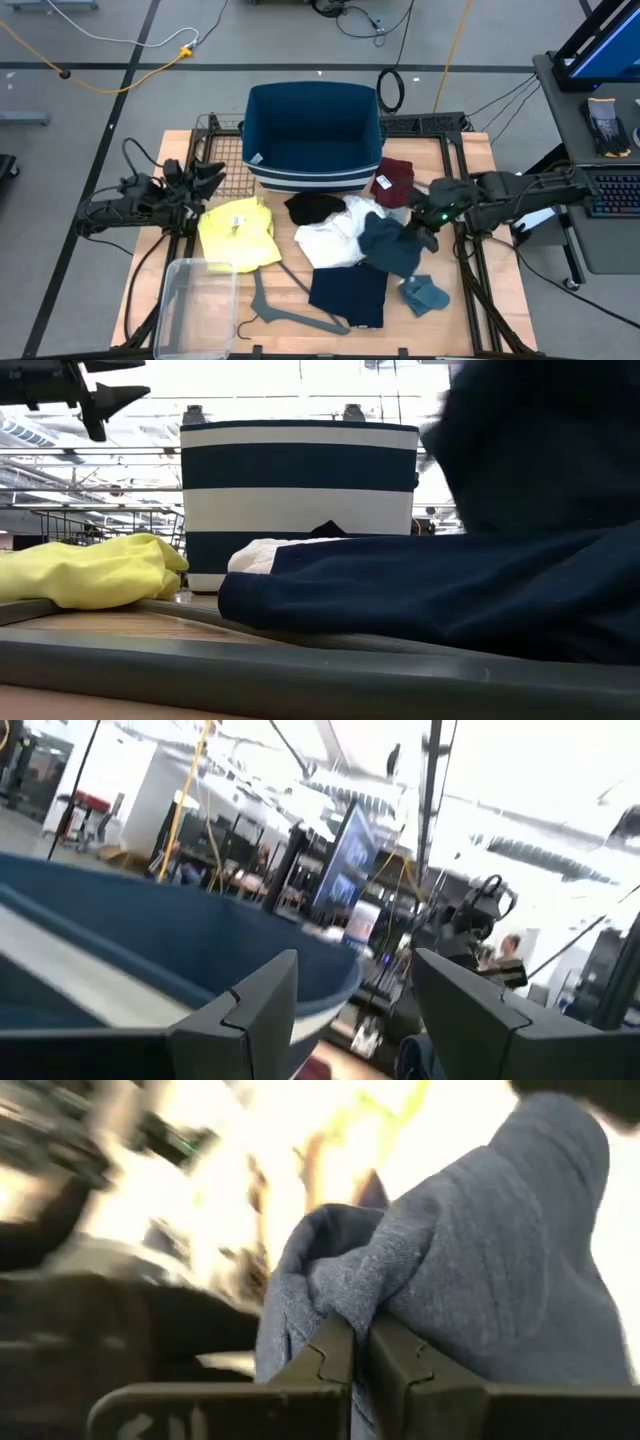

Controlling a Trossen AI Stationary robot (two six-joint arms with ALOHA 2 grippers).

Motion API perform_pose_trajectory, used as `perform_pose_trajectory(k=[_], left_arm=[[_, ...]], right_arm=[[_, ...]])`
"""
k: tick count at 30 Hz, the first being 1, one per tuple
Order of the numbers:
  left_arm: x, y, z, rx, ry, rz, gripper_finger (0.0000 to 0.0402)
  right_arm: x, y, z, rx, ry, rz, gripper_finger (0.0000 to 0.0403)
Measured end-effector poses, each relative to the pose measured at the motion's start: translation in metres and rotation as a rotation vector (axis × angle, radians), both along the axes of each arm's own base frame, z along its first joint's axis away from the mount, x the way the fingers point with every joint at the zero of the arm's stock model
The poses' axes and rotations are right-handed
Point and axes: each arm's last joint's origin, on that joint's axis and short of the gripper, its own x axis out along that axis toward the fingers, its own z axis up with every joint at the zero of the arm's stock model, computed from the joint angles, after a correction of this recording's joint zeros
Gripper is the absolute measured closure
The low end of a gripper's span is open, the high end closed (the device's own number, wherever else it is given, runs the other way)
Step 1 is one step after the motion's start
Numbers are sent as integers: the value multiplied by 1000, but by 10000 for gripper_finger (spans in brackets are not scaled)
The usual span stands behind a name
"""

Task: Pick & Place Cloths
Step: Put the gray shorts into the brown wire basket

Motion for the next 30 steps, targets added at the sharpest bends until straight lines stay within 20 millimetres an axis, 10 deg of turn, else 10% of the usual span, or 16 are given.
perform_pose_trajectory(k=[16, 30], left_arm=[[2, -2, 19, -149, -255, -140, 199], [57, -3, 48, -95, -219, -277, 199]], right_arm=[[30, 3, 87, -120, -1102, 23, 402], [80, -10, 68, -140, -1182, -5, 403]])
